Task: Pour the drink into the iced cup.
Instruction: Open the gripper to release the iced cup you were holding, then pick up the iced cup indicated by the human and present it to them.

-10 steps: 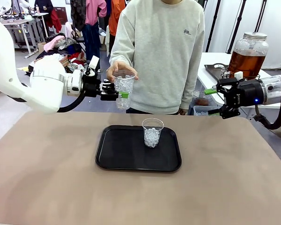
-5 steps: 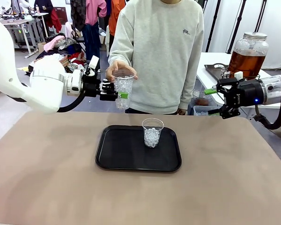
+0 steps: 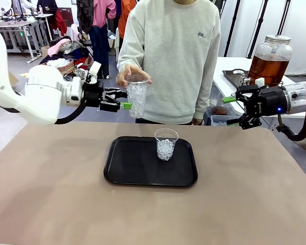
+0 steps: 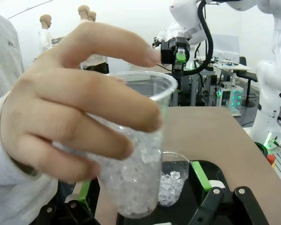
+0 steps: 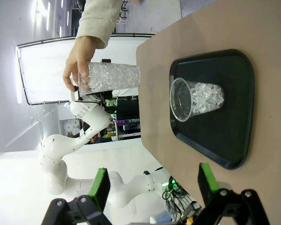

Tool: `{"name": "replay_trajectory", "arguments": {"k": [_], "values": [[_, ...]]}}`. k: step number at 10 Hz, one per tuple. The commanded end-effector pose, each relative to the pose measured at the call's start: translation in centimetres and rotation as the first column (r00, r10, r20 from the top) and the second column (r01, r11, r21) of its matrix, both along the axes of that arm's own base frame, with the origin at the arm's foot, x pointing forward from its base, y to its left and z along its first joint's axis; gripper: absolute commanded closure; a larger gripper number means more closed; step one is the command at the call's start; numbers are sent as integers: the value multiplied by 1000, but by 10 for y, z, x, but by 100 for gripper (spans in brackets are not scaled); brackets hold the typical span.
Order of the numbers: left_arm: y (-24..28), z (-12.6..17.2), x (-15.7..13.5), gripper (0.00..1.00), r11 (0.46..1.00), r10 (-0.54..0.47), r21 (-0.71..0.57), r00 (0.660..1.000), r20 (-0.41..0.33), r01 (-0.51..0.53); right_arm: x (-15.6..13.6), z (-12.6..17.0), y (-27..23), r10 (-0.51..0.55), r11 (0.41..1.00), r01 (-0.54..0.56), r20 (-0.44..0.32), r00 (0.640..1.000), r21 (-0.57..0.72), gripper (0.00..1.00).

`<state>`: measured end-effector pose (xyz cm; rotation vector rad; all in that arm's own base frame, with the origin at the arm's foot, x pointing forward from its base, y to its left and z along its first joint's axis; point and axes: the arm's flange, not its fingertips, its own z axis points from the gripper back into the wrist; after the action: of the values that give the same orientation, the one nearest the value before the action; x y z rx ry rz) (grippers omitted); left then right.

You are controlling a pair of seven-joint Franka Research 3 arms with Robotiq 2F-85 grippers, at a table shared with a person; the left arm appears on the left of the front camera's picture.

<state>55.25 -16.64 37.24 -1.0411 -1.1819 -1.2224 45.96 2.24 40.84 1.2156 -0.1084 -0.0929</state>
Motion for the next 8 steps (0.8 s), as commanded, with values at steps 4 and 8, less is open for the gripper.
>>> {"name": "replay_trajectory", "arguments": {"k": [4,8], "values": [[43,-10,-61,0,1000,-6,4,1000,22,6,0,1,0,1,1000,-1,4,1000,2,0],[58,-25,-111,0,1000,-17,-7,997,71,18,0,1,0,1,1000,-1,4,1000,2,0]]}}
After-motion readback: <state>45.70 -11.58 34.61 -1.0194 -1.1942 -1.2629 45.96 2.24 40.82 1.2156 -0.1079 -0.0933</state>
